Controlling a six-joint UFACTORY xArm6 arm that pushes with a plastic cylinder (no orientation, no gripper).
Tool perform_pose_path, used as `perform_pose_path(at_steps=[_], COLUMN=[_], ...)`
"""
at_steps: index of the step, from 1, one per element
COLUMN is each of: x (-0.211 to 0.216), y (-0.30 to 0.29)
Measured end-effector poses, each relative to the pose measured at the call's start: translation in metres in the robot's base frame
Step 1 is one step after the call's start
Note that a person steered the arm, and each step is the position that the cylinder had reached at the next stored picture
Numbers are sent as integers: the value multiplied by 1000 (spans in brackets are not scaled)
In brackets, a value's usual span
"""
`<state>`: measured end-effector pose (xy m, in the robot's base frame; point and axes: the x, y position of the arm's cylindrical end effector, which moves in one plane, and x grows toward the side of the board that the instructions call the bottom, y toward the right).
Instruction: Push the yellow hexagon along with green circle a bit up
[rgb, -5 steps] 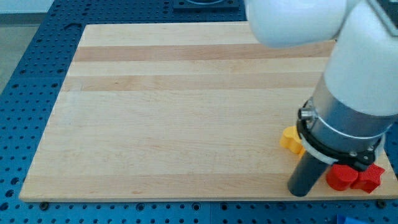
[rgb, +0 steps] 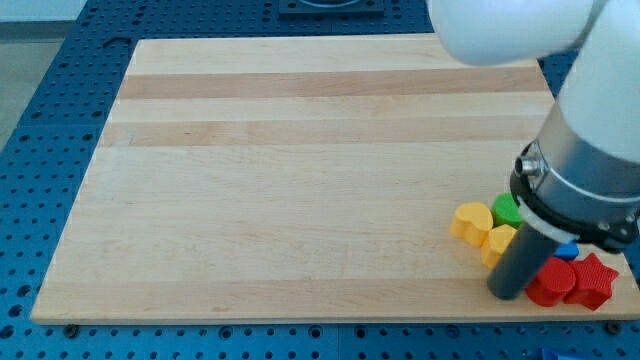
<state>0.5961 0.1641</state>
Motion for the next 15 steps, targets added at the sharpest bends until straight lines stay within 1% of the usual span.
perform_pose_path(at_steps=[2,3,4,5,6,7,9,11,13,14,15], x=[-1,-4,-12,2,11,-1,-3,-19,-32,-23,20], y=[-6,-27,-34,-16,-14,-14,-4,-4,-15,-17,-41])
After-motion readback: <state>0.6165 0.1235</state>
